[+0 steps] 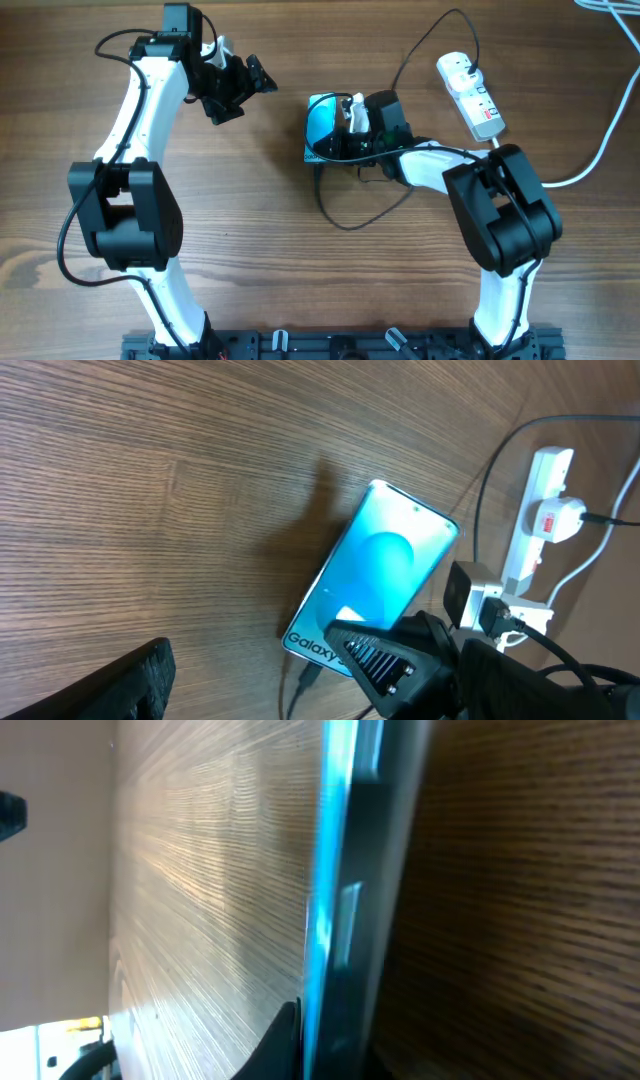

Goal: Plug charger to phone and switch on socket
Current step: 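Open both grippers and withdraw them from the phone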

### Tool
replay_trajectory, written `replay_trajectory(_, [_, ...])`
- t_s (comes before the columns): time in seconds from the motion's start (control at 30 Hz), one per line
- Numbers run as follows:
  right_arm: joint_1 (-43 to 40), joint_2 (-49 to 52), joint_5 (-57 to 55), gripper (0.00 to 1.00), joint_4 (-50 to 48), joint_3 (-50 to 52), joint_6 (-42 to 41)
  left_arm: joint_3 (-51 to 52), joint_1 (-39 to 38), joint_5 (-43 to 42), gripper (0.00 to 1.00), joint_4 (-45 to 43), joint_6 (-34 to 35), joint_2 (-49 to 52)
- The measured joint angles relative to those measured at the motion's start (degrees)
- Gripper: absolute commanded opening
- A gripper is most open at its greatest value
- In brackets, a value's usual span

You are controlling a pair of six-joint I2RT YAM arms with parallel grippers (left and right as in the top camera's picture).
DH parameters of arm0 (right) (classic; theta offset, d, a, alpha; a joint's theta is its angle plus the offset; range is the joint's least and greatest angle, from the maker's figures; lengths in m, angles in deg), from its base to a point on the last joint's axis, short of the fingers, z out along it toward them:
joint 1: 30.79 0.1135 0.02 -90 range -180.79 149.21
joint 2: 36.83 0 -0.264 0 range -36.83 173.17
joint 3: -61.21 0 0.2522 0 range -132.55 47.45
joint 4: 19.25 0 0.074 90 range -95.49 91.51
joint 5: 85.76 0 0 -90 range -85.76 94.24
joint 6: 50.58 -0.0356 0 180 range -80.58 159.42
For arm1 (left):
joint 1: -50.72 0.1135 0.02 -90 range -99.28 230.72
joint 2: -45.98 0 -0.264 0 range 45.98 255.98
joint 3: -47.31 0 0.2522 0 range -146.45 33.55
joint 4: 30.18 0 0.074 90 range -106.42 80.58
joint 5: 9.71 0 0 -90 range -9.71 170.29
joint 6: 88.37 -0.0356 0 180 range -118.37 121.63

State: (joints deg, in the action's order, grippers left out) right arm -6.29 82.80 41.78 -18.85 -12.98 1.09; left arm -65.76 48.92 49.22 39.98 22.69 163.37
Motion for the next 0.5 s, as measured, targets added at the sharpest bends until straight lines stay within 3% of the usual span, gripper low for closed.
replay_trajectory(0.13, [0.0, 0.9, 0.4, 0.38, 0.0, -0.1, 0.0, 0.0, 0.0, 0.3, 0.91, 0.0, 0.0, 0.0])
replay_trajectory(0.43, [-1.7, 0.9, 2.3, 0.51, -0.5, -0.5, -1.8, 0.0, 0.0, 0.4, 0.91, 0.0, -0.4, 0.0])
replay_trajectory(0.5, [-2.5, 0.9, 2.8, 0.63, -0.5, -0.5, -2.1, 0.0, 0.0, 0.8, 0.92, 0.0, -0.9, 0.0])
